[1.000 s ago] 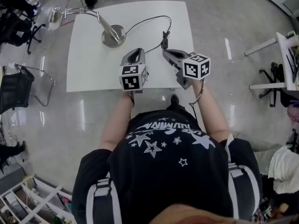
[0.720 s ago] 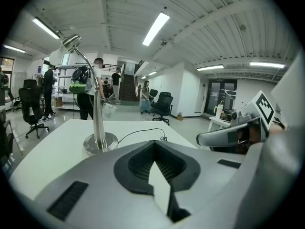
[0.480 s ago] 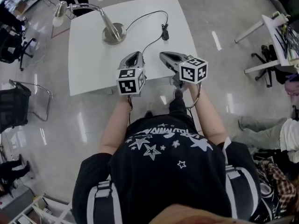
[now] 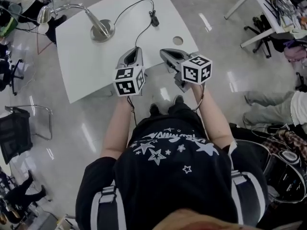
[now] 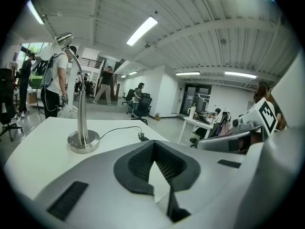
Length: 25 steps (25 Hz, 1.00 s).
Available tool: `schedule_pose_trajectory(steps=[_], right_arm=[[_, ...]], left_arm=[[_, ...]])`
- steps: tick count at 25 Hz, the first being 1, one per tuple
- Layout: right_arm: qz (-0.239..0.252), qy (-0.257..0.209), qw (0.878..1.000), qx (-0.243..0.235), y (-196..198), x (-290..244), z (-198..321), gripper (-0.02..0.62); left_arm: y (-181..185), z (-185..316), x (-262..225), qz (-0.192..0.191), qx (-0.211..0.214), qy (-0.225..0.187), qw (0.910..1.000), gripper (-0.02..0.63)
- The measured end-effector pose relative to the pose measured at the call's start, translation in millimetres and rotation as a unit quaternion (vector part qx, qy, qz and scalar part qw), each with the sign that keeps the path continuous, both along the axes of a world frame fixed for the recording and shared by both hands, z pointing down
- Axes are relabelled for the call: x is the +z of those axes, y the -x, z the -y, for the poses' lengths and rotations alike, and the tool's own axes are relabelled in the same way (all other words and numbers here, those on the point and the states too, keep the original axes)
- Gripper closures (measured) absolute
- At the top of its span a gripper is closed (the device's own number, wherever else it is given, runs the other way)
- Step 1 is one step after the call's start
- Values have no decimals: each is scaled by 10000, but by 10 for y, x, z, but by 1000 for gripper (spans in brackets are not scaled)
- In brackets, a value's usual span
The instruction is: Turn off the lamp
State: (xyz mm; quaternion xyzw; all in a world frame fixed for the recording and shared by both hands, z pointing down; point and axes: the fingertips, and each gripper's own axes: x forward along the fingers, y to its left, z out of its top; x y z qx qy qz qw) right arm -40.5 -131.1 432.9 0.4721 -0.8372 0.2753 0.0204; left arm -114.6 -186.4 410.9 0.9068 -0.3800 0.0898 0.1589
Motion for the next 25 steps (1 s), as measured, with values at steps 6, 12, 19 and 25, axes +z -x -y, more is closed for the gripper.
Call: schedule_pose_trajectory(steps=[6,12,19,25], right_arm=[[-18,35,9999,133,-114,45,-172,589],[-47,-209,9996,196,-157,-51,-404,589],[-8,-310,9992,271,-192,-119,-909,589],[-84,-462,9982,363,-329,-185,-1217,589]], left_arm=[[-101,-168,-72,-58,95,-88,9999,595],[-144,-446,-122,-64,45,-181,9998,595],[-172,-972,-193,-55,73,-175,9998,595],[-277,-1332,-239,-55,141,-319,9994,595]])
